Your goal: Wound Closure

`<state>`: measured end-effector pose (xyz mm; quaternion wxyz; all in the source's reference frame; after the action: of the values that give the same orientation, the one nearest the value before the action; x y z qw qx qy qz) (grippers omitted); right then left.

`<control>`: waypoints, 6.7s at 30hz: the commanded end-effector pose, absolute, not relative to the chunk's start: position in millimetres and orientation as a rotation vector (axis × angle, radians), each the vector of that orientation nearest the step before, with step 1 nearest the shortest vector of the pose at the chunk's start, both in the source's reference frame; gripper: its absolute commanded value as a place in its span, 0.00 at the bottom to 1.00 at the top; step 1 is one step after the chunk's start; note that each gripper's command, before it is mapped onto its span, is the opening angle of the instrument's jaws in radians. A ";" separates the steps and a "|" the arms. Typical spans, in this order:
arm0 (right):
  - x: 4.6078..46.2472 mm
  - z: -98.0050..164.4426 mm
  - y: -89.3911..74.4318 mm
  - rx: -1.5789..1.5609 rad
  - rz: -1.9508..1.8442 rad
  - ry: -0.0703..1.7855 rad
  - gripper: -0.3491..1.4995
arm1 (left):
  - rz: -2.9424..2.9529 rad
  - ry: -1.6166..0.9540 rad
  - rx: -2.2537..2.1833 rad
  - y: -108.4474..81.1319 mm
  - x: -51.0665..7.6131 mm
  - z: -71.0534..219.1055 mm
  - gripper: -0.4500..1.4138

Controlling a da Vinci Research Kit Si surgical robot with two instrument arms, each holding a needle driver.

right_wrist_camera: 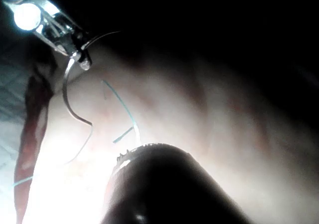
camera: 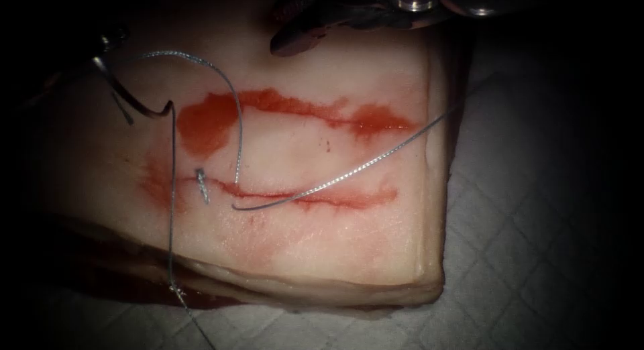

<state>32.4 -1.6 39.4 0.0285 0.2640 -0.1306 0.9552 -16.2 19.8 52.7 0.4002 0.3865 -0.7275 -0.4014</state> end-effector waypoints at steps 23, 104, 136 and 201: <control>35.0 44.0 -13.5 0.402 2.756 -0.675 0.69 | -1.010 -1.839 0.979 19.9 -16.9 53.2 0.00; 29.2 47.5 -8.0 0.289 2.914 -0.561 0.00 | -1.004 -1.840 0.987 19.8 -17.0 52.9 0.00; 6.4 50.2 -9.3 0.324 3.172 -0.483 0.00 | -1.003 -1.837 0.988 19.8 -17.0 52.9 0.00; -12.3 49.7 -11.1 0.345 3.396 -0.439 0.00 | -1.018 -1.778 0.984 19.7 -16.6 54.5 0.00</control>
<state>-13.2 -11.0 49.2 -0.1454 0.0974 -0.1240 0.9767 -16.1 19.5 54.3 0.4223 0.3934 -0.7069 -0.4090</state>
